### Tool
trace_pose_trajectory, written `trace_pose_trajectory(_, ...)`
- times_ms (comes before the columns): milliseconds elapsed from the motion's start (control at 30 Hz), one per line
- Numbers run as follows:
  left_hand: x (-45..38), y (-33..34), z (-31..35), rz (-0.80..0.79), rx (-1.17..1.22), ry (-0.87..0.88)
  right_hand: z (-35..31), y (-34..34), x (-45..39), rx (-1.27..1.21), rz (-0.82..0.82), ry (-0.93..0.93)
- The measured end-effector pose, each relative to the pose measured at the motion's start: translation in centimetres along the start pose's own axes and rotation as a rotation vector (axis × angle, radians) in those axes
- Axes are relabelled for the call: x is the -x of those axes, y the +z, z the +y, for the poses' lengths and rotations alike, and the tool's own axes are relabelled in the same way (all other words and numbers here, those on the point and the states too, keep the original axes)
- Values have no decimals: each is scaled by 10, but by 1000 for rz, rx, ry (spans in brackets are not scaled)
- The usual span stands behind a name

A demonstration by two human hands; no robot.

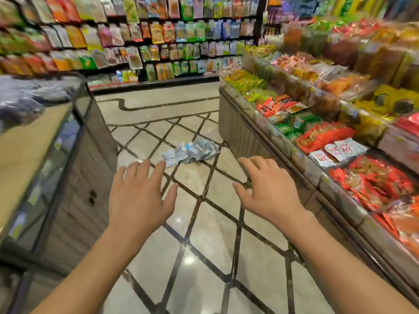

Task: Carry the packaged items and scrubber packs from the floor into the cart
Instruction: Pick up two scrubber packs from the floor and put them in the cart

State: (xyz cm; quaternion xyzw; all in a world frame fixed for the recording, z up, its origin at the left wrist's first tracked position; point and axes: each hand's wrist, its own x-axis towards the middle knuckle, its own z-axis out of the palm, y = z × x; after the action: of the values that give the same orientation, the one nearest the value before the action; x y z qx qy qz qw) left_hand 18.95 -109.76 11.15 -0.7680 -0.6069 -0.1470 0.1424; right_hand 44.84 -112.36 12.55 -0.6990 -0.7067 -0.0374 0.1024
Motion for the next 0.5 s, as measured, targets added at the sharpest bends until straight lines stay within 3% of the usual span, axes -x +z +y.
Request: trace_pose_trajectory(500,-228,130,-83,23,7,-145,-18,81,-299,-54,-2,-103)
